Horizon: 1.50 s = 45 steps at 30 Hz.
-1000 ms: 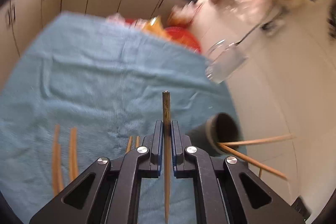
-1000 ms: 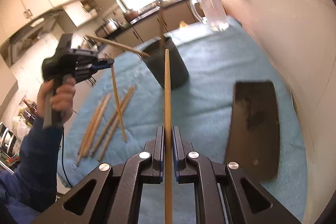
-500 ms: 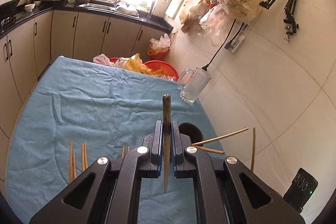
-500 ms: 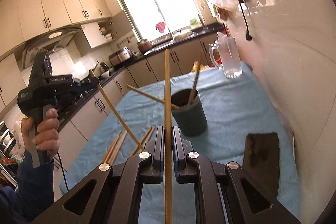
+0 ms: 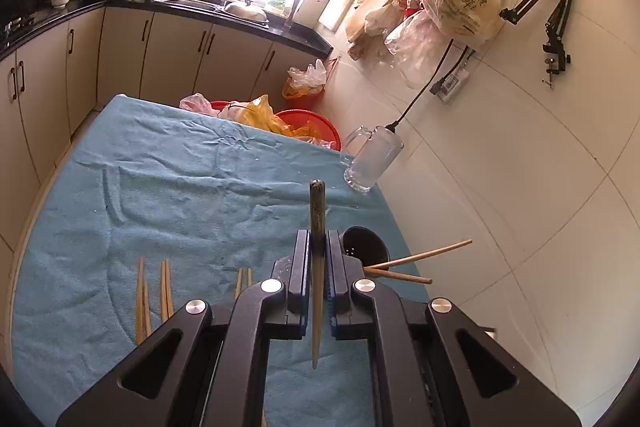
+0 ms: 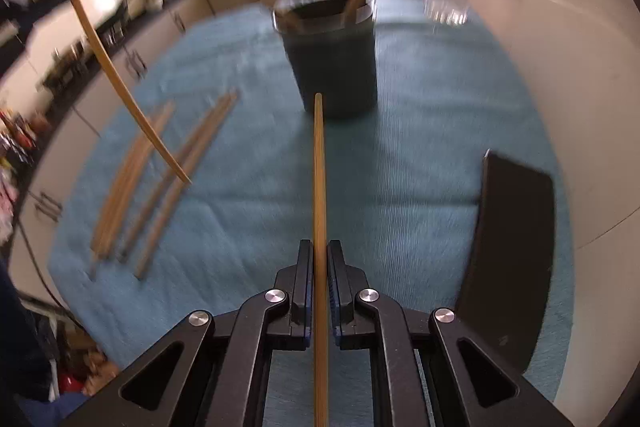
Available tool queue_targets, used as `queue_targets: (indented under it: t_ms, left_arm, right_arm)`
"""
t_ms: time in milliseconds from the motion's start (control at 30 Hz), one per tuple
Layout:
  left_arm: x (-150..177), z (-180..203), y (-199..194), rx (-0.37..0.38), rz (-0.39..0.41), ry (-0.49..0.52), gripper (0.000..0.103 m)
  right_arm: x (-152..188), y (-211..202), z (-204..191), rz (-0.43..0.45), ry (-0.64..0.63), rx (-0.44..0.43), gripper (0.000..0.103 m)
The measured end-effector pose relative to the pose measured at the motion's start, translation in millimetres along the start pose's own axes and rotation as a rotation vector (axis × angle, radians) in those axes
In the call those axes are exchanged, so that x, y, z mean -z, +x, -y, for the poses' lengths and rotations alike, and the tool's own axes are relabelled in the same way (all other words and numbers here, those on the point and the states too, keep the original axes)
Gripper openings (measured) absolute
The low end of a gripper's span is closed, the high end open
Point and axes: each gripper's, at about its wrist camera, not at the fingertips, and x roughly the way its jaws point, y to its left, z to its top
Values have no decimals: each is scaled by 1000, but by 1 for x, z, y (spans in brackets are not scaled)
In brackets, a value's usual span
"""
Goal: Organize utensils
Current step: 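Lift both held chopsticks upright and carry them over the black holder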
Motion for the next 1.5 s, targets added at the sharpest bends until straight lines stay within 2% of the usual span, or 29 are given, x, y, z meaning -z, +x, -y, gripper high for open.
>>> queue_targets:
  t_ms: [133, 233, 300, 367, 400, 533, 600, 633, 700, 767, 900, 1067, 1133, 1267, 1367, 1500]
  left_arm:
    - [0, -1, 1, -2, -5, -2, 6]
    - [0, -2, 1, -1, -11, -1, 6]
    - [1, -3, 1, 1, -14, -1, 6]
    - [0, -3, 1, 6, -17, -1, 6]
    - [0, -4, 1, 6, -20, -3, 6]
    - [0, -5, 3, 4, -29, -9, 6]
    - [1, -4, 2, 0, -30, -6, 6]
    - [1, -3, 2, 1, -31, -5, 6]
    - [0, -2, 1, -2, -33, -4, 6]
    - [0, -3, 1, 0, -30, 1, 6]
    - [-5, 2, -3, -3, -22, 15, 6]
    - [-20, 17, -14, -10, 18, 40, 6]
    - [-30, 28, -19, -16, 46, 59, 6]
    - [-48, 43, -20, -29, 83, 80, 6]
    - [-63, 52, -14, -29, 103, 84, 6]
    - [-82, 60, 2, -9, 116, 80, 6]
  right_arm:
    - [0, 24, 0, -97, -12, 31, 8]
    - [-4, 29, -6, -127, -40, 47, 9]
    - [-10, 32, -11, -145, -61, 66, 15]
    - [-19, 36, -16, -153, -98, 102, 40]
    - [-25, 38, -16, -151, -110, 107, 43]
    - [-41, 58, -20, -167, -126, 121, 44]
    - [-44, 60, -22, -145, -148, 135, 23]
    - [-46, 60, -20, -144, -138, 129, 7]
    - [-47, 59, -20, -150, -134, 99, 7]
    - [-47, 47, -18, -116, -120, 88, 7]
    - [-47, -15, -17, 51, -106, 30, 7]
    - [-56, -116, -12, 395, -77, 5, 7]
    - [-62, -138, -10, 515, -49, -21, 7]
    - [-85, -156, -8, 733, 51, -64, 7]
    - [-104, -149, -11, 822, 111, -62, 7]
    - [-121, -148, -17, 913, 137, 11, 7]
